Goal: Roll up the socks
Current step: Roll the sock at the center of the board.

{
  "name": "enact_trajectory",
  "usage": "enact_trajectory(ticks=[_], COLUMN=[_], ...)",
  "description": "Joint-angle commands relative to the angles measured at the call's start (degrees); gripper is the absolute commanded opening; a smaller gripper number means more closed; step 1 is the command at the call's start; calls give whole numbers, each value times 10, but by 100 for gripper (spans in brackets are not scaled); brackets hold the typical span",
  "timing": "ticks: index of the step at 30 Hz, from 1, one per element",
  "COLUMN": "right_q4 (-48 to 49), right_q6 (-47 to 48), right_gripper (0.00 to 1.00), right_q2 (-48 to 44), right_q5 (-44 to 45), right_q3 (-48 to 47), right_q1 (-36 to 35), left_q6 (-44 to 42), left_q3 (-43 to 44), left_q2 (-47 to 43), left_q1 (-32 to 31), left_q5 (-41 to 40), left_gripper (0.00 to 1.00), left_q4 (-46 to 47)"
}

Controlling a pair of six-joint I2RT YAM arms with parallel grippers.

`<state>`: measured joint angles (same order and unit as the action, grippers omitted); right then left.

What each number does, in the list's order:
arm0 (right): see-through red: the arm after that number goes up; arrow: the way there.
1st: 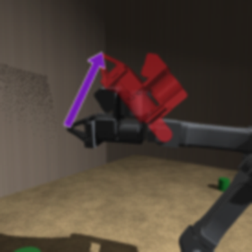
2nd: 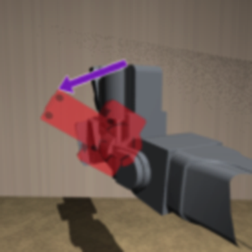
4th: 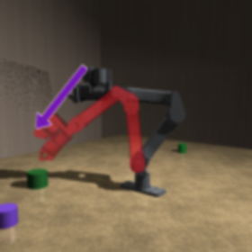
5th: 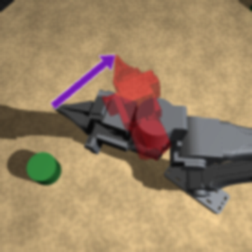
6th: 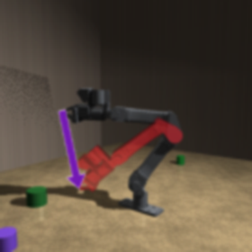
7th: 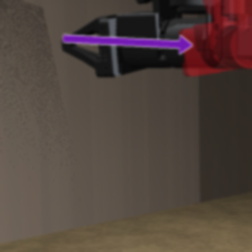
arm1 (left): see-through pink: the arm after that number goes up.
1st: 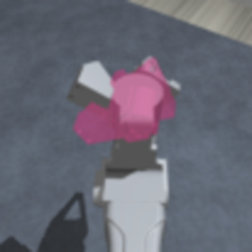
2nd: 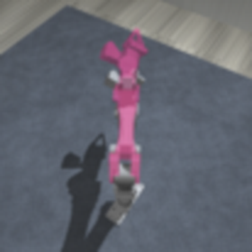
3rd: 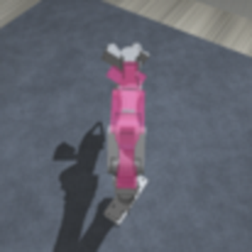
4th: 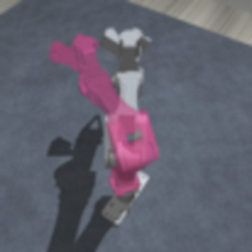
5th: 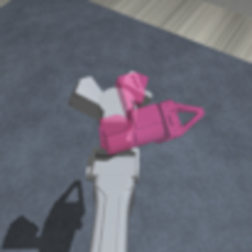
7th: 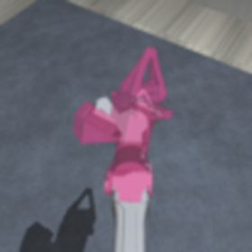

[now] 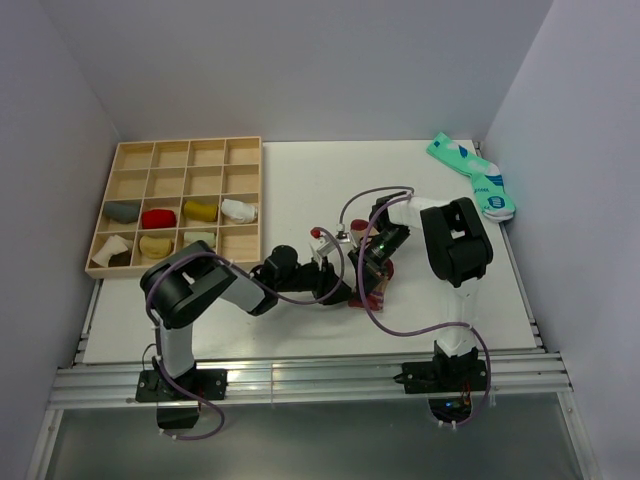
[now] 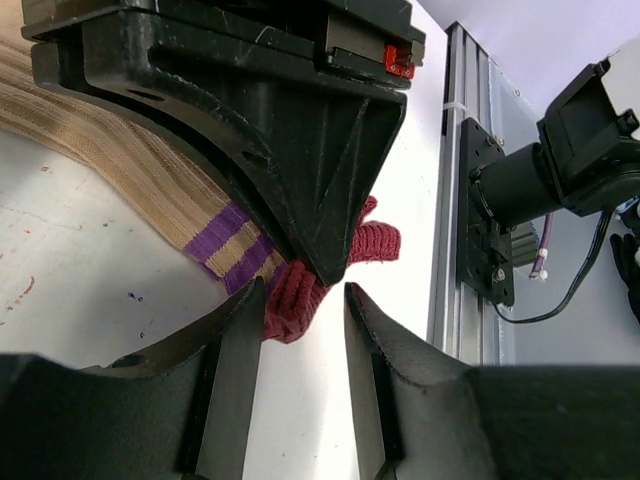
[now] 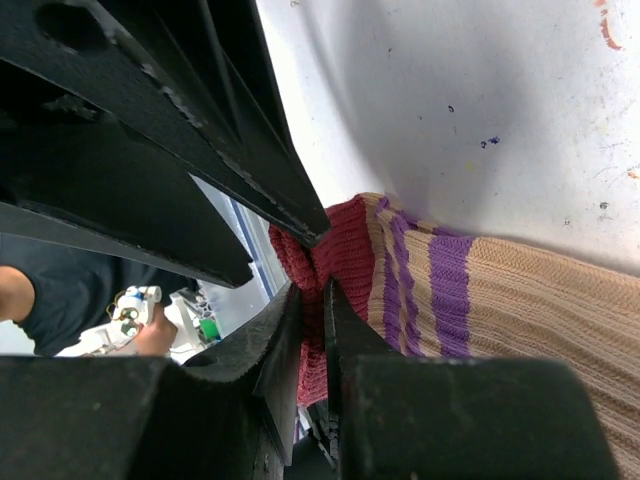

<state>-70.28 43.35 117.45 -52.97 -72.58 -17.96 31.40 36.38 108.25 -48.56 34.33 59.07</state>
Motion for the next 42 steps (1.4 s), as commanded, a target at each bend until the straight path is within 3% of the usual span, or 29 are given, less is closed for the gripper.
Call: enact_trajectory(ticks=[1, 14, 20, 24, 28, 34, 42], right_q4=[-21, -19, -11, -3, 2, 30, 71], right_q6=[7, 5, -3, -10, -19, -64, -135], right_gripper=[17, 17, 18, 18, 29, 42, 42], right_q2=[-31, -36, -42, -48, -58, -109, -165], right_q5=[3, 7, 13, 17, 21, 52, 118], right_q3=[4, 7, 9, 12, 12, 15, 13], right_q1=[4, 5, 5, 6, 6, 14, 50], left_q6=[12, 45, 48, 45, 43, 42, 42], left_q3=[21, 30, 33, 39, 40, 41, 44], left_q2=[10, 50, 54, 51, 49, 45, 46], left_q1=[1, 0, 0, 0, 0, -1, -5], left_q5=[21, 35, 36, 35, 35, 40, 37], left_gripper=[43, 37, 24, 10, 1, 0, 0], left_q4=[48, 90, 91, 77, 69, 65, 60])
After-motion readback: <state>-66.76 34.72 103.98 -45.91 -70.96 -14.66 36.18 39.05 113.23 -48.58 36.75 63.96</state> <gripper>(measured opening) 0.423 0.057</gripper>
